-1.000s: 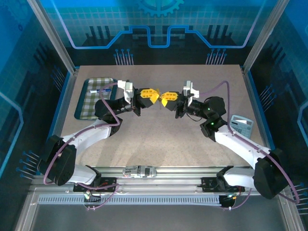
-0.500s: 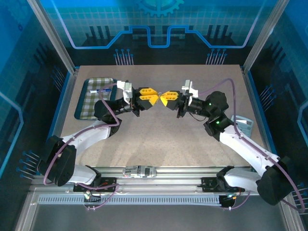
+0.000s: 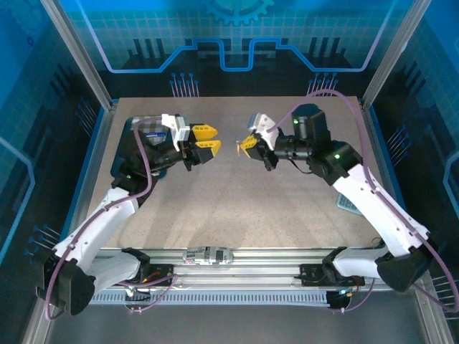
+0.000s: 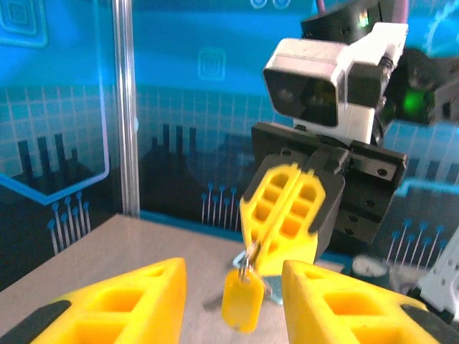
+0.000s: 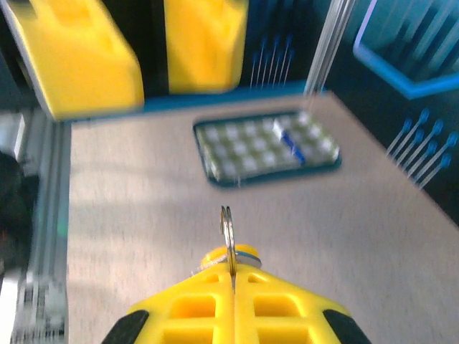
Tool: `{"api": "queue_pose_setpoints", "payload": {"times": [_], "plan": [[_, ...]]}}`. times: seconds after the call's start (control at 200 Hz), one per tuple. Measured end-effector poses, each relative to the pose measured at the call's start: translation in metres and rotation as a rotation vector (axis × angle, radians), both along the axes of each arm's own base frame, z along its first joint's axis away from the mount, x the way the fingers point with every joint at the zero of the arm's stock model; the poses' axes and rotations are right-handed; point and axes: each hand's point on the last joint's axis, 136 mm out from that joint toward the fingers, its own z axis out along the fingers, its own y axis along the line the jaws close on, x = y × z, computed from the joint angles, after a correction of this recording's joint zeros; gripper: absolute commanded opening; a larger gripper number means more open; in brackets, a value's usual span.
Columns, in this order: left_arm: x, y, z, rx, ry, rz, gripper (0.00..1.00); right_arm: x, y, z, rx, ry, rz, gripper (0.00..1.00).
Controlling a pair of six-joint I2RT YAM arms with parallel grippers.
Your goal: Remove the keys from the keyring
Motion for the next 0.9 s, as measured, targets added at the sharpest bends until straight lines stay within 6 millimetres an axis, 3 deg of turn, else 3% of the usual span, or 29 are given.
{"api": "queue_pose_setpoints", "payload": {"times": [0.155, 0.275, 0.39, 0.68, 0.901], "plan": [[-0.008, -0.006, -0.023, 0.157, 0.022, -0.031, 0.40, -0.011, 0.002, -0.038, -0.169, 0.045, 0.035, 0.00], [-0.017, -0.010, -0.054, 0.261, 0.049, -0.064, 0.40, -0.018, 0.000, -0.042, -0.218, -0.023, 0.048, 0.00], [-0.021, -0.008, -0.070, 0.319, 0.052, -0.077, 0.40, -0.027, -0.002, -0.039, -0.242, -0.109, 0.058, 0.00], [-0.031, -0.006, -0.074, 0.358, -0.033, -0.090, 0.40, -0.029, -0.001, -0.031, -0.271, -0.366, 0.044, 0.00], [-0.037, -0.013, -0.075, 0.366, -0.079, -0.106, 0.40, -0.022, 0.002, -0.025, -0.272, -0.459, 0.033, 0.00]]}}
